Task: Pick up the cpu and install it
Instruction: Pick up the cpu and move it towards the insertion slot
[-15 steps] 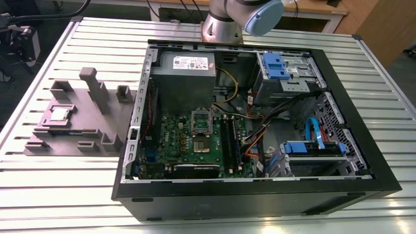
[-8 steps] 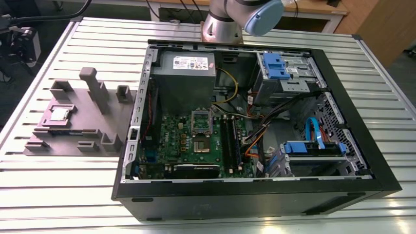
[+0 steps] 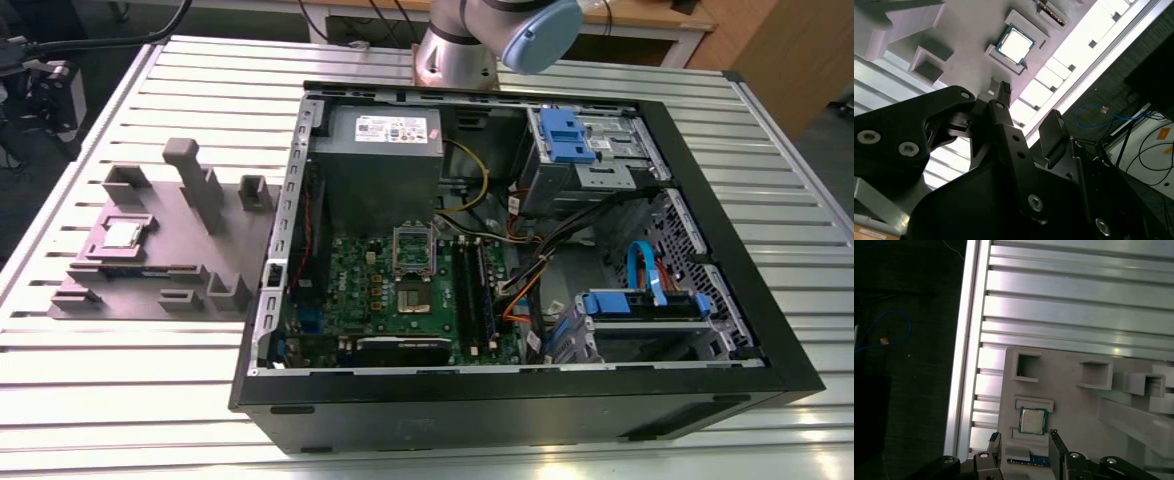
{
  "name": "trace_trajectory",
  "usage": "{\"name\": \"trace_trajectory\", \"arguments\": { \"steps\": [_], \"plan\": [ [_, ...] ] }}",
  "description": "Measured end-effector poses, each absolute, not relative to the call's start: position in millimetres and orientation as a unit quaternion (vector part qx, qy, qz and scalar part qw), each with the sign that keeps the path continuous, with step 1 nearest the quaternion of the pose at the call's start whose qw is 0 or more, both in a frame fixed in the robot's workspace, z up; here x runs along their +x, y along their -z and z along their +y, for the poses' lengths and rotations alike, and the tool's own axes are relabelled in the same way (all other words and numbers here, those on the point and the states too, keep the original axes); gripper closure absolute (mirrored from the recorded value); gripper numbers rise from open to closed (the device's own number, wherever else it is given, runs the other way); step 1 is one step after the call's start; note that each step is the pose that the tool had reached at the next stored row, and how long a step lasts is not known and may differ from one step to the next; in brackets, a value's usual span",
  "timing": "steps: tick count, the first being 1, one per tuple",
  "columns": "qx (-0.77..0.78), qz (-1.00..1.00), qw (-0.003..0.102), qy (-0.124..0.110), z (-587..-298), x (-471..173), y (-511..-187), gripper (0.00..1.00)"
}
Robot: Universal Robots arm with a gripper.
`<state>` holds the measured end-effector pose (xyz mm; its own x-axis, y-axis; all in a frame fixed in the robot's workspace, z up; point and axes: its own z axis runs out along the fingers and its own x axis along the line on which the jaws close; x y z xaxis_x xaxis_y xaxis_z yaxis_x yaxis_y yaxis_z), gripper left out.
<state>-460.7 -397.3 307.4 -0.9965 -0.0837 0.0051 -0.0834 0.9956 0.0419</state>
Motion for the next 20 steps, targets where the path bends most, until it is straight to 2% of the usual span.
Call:
{"name": "trace_trajectory", "arguments": {
  "steps": [20],
  "plan": [
    [0.042, -0.999, 0.003, 0.021, -399.7, -460.7, -300.0, 0.50]
  ]
}}
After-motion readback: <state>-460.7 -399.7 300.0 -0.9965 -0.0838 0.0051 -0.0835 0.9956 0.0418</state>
